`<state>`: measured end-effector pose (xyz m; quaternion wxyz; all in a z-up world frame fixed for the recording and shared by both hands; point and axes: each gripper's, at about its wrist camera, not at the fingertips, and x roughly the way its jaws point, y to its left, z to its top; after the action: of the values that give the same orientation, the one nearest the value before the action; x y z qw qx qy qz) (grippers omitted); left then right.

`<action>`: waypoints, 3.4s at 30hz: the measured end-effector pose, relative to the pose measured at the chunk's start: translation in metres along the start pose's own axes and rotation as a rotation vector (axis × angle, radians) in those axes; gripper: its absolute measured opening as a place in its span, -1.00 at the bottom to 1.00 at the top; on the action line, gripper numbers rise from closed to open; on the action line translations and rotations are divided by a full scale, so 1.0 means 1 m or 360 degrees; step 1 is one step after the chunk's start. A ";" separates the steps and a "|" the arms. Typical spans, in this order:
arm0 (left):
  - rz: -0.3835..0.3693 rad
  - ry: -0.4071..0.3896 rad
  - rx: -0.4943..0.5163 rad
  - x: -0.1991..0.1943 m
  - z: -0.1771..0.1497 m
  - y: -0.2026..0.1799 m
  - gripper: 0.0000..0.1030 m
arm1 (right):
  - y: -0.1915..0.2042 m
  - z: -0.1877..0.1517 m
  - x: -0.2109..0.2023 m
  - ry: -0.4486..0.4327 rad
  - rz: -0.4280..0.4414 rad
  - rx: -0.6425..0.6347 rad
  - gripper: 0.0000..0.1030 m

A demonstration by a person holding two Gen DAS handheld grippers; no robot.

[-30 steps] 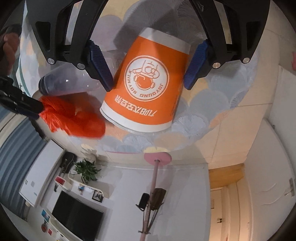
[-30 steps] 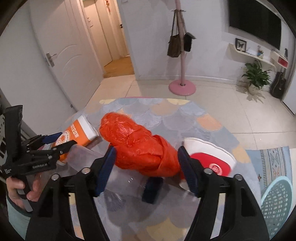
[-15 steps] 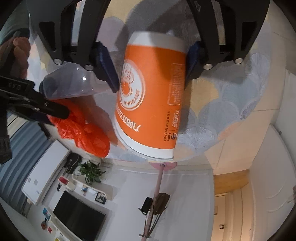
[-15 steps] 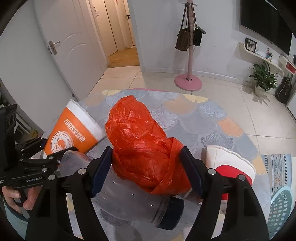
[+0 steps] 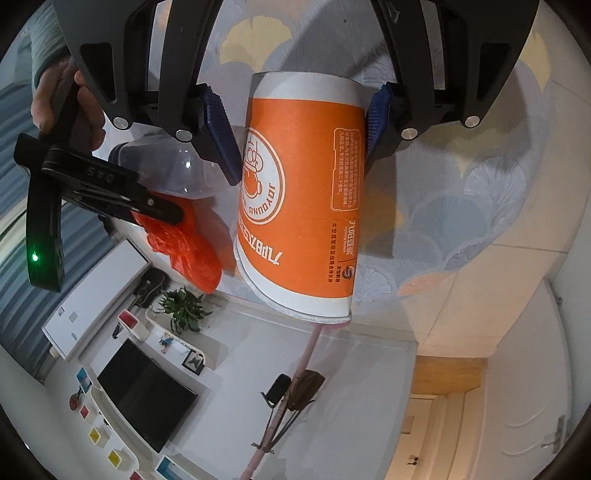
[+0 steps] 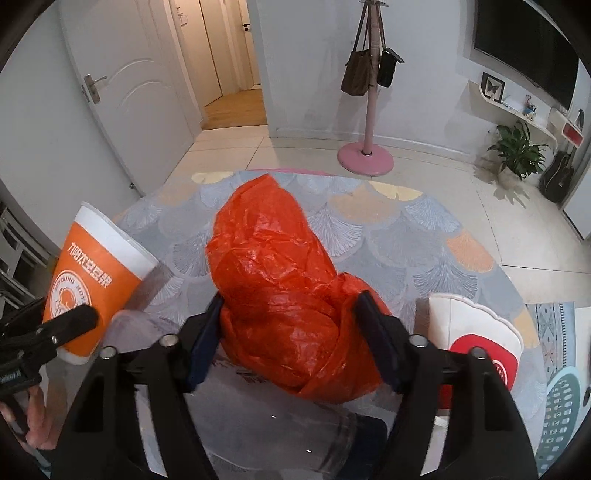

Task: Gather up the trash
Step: 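Carry the orange cup and plastic bag to the basket and open both tools, then grasp the plastic bottle with the left tool while the right tool grasps the red-white cup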

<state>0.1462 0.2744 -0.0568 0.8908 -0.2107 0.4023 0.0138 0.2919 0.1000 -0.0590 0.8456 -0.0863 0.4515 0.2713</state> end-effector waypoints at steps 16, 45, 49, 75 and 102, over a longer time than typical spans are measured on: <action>-0.0057 -0.0168 0.0106 -0.042 0.004 -0.037 0.14 | -0.013 -0.014 -0.098 -0.0529 0.0064 0.0101 -0.40; -0.0501 0.0025 0.0727 0.034 -0.041 -0.319 0.15 | -0.282 -0.189 -0.237 -0.0624 -0.0377 0.1045 -0.40; -0.0520 0.0101 0.0791 0.059 -0.050 -0.347 0.15 | -0.325 -0.220 -0.227 -0.0520 -0.0380 0.1312 -0.40; -0.0518 0.0330 0.0960 0.134 -0.099 -0.420 0.51 | -0.380 -0.295 -0.202 -0.0342 -0.0440 0.1581 0.05; -0.0390 -0.0138 0.0619 0.008 -0.038 -0.272 0.52 | -0.176 -0.160 -0.204 -0.0491 -0.0383 0.0596 0.14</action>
<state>0.1778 0.0108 0.0139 0.9261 -0.0814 0.3303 -0.1632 0.1803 -0.1877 -0.0032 0.9318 0.0608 0.3462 0.0904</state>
